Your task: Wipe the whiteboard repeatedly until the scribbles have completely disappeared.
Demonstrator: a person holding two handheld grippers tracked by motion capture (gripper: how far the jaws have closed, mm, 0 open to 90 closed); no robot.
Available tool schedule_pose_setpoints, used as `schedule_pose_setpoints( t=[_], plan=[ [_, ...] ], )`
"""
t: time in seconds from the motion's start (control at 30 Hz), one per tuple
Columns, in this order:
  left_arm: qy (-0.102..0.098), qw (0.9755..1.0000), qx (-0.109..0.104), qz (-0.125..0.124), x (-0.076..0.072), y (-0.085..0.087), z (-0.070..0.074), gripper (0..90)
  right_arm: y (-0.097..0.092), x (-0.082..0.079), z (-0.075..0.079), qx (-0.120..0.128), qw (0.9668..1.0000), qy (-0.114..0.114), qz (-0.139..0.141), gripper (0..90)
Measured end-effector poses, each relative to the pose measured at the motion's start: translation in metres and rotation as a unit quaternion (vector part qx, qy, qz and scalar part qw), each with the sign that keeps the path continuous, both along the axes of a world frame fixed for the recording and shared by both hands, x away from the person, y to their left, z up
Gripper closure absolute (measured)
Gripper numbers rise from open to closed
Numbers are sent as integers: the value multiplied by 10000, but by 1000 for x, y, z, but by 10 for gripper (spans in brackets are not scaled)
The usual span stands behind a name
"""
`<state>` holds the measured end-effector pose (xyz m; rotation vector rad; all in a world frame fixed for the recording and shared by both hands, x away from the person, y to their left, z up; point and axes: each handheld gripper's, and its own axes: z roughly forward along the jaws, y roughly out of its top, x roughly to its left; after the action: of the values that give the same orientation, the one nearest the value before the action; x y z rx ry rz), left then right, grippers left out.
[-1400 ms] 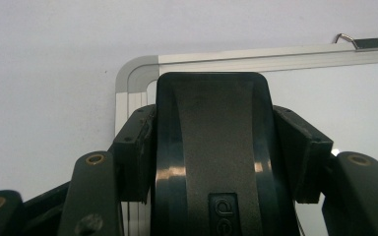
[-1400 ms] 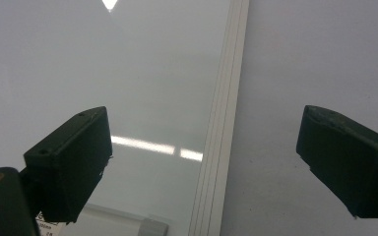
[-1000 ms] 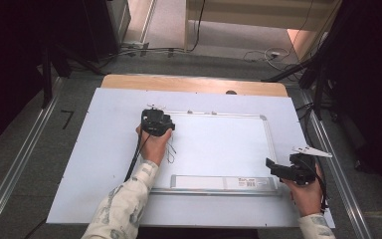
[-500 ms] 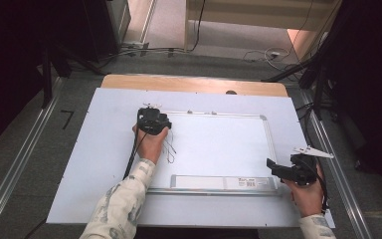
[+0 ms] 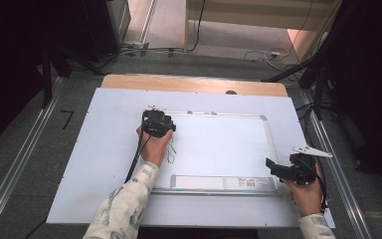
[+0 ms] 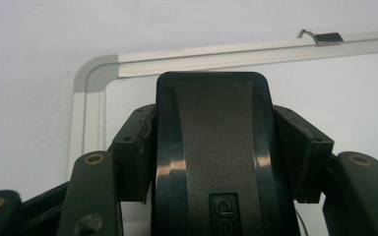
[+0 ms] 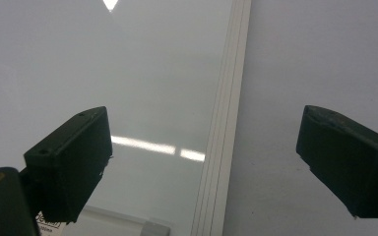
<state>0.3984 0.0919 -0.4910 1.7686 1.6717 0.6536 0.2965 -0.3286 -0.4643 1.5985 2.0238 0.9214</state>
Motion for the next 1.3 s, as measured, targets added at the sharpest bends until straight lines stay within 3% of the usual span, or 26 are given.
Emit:
schedule_pose_setpoints(
  t=[1.3],
  plan=[
    [-26, 9998, -30, -198, -61, -32, -2, 404, 2, 0, 0, -67, 10000, 12, 1, 55]
  ],
)
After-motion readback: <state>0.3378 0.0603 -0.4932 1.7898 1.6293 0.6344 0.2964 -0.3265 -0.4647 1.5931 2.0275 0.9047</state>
